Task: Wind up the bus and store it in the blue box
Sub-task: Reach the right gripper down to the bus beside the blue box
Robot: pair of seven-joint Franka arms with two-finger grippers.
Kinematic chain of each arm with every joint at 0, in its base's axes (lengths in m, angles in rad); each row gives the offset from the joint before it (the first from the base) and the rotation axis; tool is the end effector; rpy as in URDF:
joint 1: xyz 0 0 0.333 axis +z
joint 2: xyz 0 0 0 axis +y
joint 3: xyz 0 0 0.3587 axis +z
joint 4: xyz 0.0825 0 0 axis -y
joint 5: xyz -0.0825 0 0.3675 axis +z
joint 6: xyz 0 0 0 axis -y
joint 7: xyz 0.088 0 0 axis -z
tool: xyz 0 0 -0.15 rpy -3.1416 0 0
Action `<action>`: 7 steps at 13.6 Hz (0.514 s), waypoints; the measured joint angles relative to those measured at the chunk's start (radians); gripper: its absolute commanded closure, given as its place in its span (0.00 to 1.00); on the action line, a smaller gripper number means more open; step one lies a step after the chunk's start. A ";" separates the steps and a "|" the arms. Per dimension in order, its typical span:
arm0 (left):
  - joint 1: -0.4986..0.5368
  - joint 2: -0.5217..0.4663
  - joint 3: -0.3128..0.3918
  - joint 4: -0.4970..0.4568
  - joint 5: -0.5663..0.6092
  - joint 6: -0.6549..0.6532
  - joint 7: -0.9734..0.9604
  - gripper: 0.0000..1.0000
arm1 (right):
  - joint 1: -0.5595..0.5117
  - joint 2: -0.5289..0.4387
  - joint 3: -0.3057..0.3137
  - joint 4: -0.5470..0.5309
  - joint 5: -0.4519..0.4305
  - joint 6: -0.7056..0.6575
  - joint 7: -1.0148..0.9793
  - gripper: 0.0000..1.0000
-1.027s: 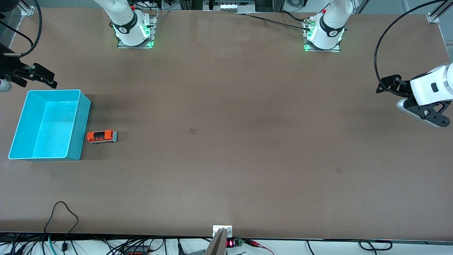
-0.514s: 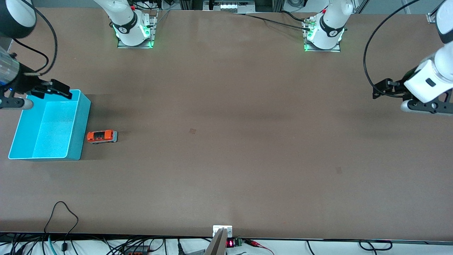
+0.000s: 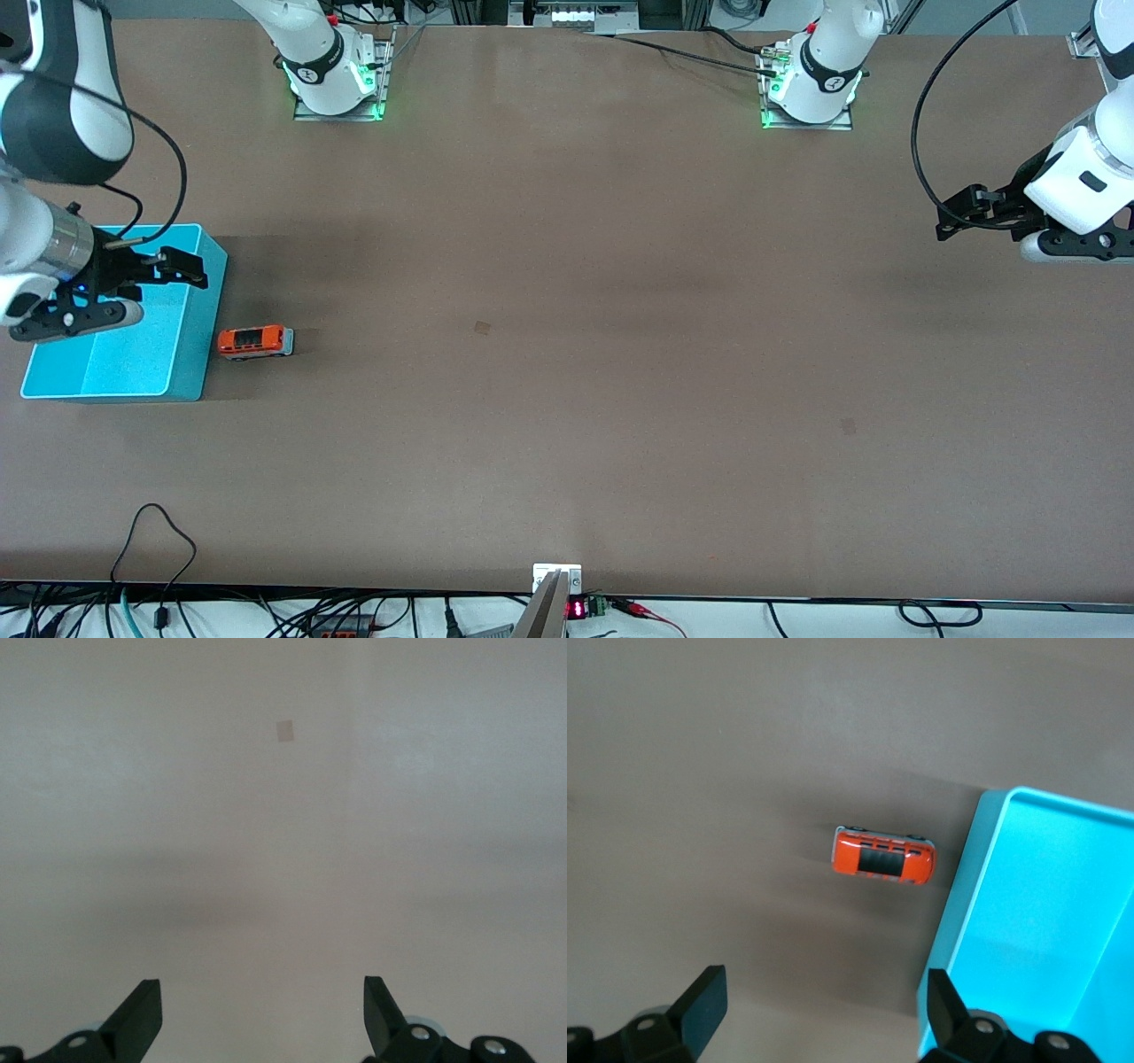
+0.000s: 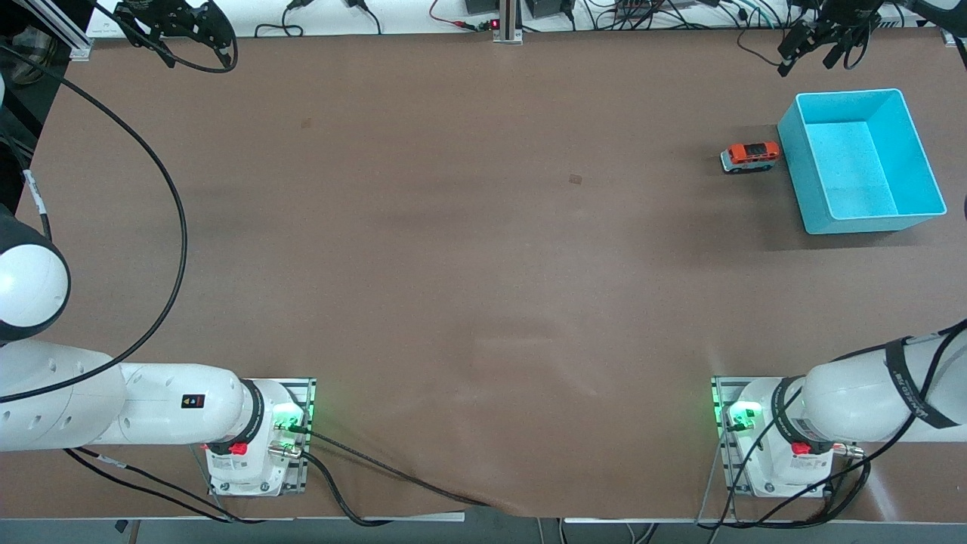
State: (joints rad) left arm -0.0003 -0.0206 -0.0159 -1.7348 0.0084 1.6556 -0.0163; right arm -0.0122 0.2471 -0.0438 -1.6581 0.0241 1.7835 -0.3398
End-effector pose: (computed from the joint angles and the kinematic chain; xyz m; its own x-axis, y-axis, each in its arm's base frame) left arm 0.5296 -0.0075 0.5676 0.9983 -0.0006 -0.0584 -0.0011 -1.0000 -0.0096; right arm 0.6104 -0.0290 0.4585 0.9550 0.2755 -0.1102 0.2713 -0.9611 -0.0517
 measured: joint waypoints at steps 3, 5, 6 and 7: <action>-0.007 -0.006 -0.005 0.003 0.000 -0.015 -0.001 0.00 | -0.030 0.077 -0.007 0.004 0.044 0.063 -0.183 0.00; -0.008 -0.012 -0.005 0.005 0.000 -0.026 -0.003 0.00 | -0.031 0.115 -0.006 -0.020 0.044 0.127 -0.356 0.00; -0.008 -0.012 -0.005 0.008 0.000 -0.026 -0.004 0.00 | -0.032 0.127 -0.006 -0.043 0.044 0.173 -0.471 0.00; -0.008 -0.012 -0.005 0.011 0.000 -0.027 -0.004 0.00 | -0.034 0.135 -0.007 -0.070 0.044 0.225 -0.591 0.00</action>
State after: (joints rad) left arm -0.0084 -0.0325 -0.0210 -1.7238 0.0081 1.6285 -0.0199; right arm -0.0463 0.3826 -0.0503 -1.7276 0.0685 2.0084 -0.9309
